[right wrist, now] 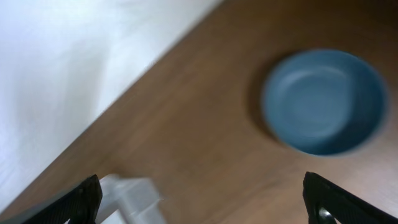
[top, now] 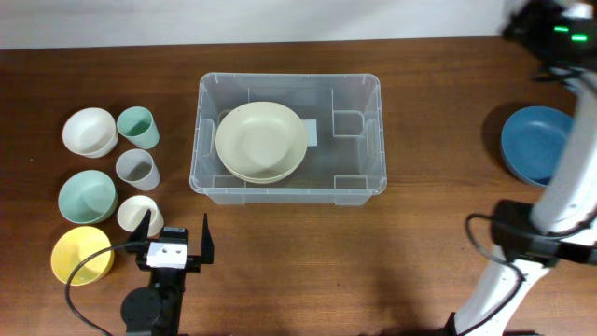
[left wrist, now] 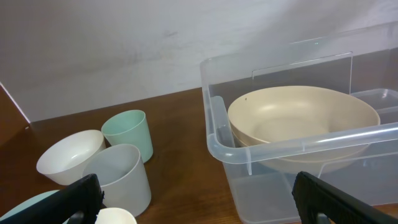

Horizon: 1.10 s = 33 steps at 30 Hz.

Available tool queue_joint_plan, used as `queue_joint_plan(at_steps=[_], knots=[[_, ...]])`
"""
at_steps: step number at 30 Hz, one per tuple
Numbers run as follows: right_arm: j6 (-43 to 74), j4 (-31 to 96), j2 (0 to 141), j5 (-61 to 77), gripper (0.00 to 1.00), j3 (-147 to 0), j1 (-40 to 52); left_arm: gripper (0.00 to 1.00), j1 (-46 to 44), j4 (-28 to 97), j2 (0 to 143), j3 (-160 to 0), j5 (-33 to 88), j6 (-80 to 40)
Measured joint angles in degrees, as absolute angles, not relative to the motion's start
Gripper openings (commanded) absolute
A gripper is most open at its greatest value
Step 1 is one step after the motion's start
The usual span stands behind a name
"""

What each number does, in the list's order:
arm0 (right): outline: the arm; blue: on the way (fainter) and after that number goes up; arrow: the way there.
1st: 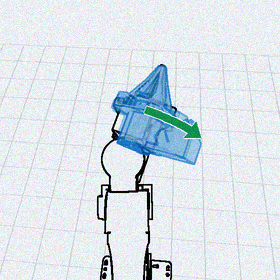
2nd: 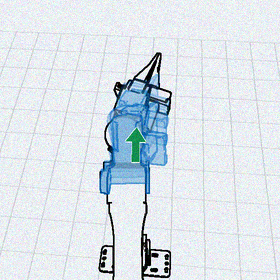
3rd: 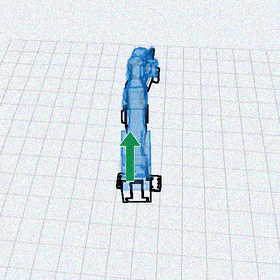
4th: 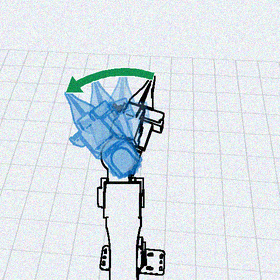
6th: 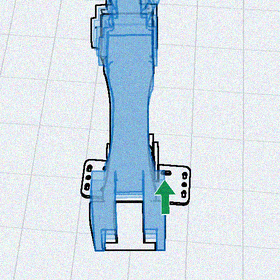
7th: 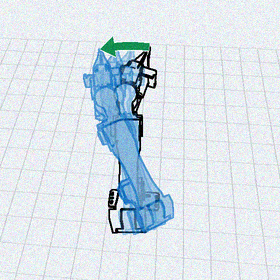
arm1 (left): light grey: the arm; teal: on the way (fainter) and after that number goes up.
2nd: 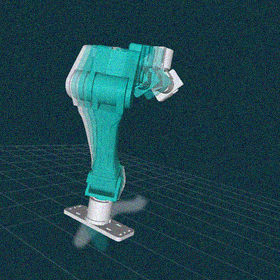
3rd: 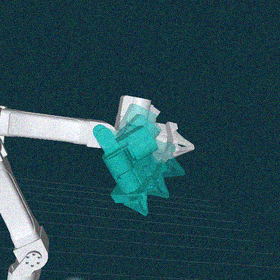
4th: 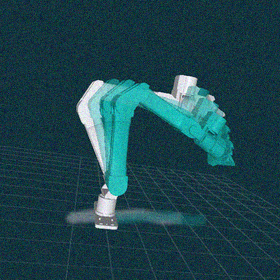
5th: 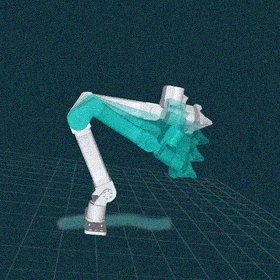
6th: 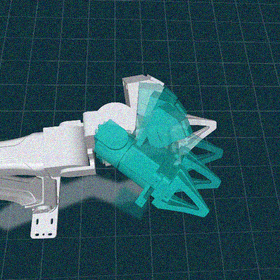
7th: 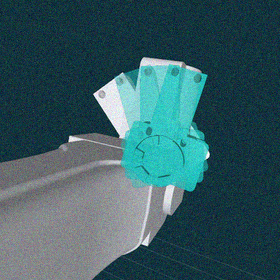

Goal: Pack container
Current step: 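Stack the cream bowl onto the first and release it, then move the right gripper to the dark blue bowl and grasp its rim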

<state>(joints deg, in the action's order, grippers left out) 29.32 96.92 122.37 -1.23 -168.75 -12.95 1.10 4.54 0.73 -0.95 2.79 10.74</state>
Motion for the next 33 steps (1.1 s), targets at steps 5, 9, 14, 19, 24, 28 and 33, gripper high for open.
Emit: queue_joint_plan(at_steps=[5,9,14,19,24,28,33], knots=[[29.34,96.84,122.45,1.21,0.99,-158.76,-23.81,1.00,1.10,4.54,0.73,-0.95,2.79,10.74],[29.39,96.95,122.83,2.26,0.99,-146.71,-28.80,1.00,1.10,4.54,0.73,-0.95,2.79,10.74],[29.34,93.23,123.11,2.90,0.99,-130.69,-33.80,1.00,1.10,4.51,0.73,-0.95,2.79,10.74],[29.36,87.53,123.17,3.16,0.99,-119.77,-36.75,1.00,1.10,4.54,0.73,-0.95,2.79,10.74],[29.34,82.54,123.17,3.46,0.99,-113.01,-37.15,0.99,1.10,4.51,0.73,-0.95,2.79,10.74],[29.34,79.81,123.17,3.79,0.99,-110.37,-37.15,1.00,1.10,4.54,0.73,-0.95,2.79,10.74],[29.98,73.14,123.17,3.81,0.99,-106.98,-37.15,1.00,1.10,4.54,0.73,-0.95,2.79,10.74]])
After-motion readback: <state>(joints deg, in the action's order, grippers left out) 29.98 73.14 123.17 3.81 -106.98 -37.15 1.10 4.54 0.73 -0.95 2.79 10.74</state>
